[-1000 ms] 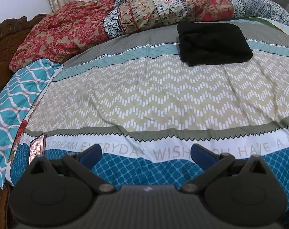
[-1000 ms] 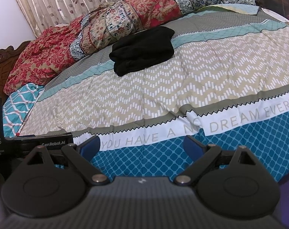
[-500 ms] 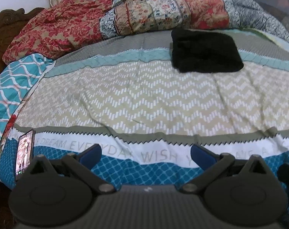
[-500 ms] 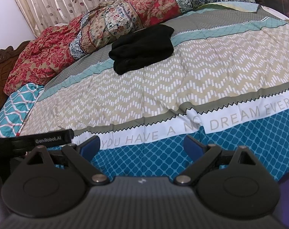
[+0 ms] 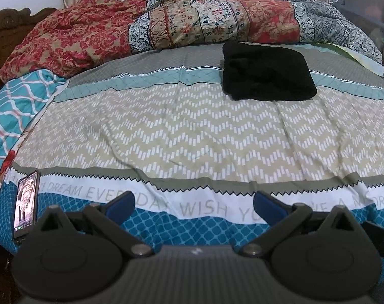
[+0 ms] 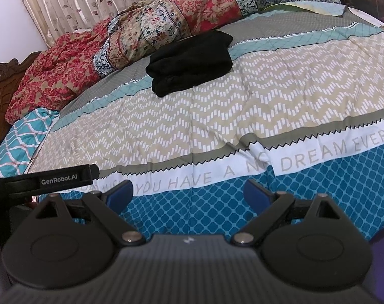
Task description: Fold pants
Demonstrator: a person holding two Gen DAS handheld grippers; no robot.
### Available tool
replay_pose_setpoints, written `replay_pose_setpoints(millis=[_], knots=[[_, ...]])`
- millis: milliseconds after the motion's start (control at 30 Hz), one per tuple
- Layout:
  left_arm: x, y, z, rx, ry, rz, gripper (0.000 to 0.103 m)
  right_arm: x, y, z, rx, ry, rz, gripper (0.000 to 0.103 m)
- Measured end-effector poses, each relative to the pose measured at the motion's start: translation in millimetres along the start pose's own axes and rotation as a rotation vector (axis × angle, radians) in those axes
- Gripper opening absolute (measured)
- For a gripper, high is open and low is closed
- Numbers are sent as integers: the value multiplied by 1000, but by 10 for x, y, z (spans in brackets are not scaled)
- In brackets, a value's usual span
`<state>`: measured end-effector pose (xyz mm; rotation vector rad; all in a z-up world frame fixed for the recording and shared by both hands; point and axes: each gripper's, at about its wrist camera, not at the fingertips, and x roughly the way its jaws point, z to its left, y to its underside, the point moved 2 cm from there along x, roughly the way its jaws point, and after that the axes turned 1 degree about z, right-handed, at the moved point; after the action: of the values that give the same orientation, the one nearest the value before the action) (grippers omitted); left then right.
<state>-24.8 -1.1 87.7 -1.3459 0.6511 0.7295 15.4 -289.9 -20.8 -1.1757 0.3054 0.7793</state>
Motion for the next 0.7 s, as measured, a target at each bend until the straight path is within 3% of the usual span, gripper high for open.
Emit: replay_pose_setpoints(millis=[233,700], knots=[[-54,-20,-28,20,-24,-41,103,2,1,-15,6,-2,7,96],[6,7,-4,15,-30,-4,103,-9,13,3,-2,-3,10,96]])
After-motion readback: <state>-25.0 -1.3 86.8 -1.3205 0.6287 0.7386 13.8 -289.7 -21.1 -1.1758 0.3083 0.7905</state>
